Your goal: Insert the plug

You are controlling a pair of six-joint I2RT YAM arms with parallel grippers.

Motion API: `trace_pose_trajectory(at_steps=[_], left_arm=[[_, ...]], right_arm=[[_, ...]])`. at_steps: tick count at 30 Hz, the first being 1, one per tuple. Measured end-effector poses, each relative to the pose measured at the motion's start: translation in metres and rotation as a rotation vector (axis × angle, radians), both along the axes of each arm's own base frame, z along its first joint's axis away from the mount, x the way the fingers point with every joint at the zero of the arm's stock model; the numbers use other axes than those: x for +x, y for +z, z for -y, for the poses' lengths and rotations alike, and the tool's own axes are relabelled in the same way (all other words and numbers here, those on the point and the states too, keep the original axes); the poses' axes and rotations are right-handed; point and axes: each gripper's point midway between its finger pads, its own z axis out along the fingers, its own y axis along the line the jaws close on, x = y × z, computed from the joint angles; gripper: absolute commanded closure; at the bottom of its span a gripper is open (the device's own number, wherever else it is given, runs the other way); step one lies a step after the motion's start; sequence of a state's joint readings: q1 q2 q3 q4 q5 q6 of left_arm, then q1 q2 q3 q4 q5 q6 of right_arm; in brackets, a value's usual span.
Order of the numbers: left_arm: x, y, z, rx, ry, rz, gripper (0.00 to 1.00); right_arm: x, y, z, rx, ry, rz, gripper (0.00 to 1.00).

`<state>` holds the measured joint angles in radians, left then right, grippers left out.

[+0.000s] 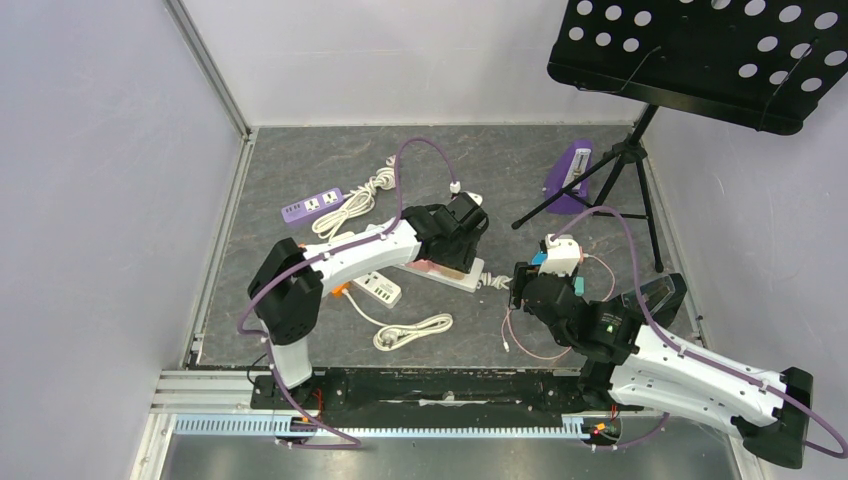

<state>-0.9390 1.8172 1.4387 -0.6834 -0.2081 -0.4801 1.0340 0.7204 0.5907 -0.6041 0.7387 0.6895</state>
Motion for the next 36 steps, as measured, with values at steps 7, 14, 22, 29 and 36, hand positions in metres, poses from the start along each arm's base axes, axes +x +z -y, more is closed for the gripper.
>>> trace_pose_trajectory(at_steps=[7, 14, 22, 29, 36], left_arm=[[0.0006, -0.0002, 0.0007, 0.003, 0.0, -0.002, 0.98], [-0.0015, 0.0011, -0.0059, 0.033, 0.006, -0.01, 0.98], [0.001, -0.001, -0.0054, 0.04, 0.01, -0.029, 0.98], [0.0033, -0.001, -0.0033, 0.033, 0.01, -0.035, 0.98], [-0.0015, -0.0003, -0.0024, 0.034, -0.007, -0.064, 0.98]], right_arm=[[0.0, 0.0, 0.0, 0.001, 0.0, 0.0, 0.28], [0.0, -0.0001, -0.0001, 0.002, -0.001, -0.001, 0.28], [-0.0008, -0.0022, 0.0008, 0.005, -0.004, -0.003, 0.28], [-0.0019, -0.0048, 0.0027, 0.002, -0.005, -0.006, 0.28], [-0.0018, -0.0047, 0.0026, 0.002, -0.005, -0.005, 0.27]])
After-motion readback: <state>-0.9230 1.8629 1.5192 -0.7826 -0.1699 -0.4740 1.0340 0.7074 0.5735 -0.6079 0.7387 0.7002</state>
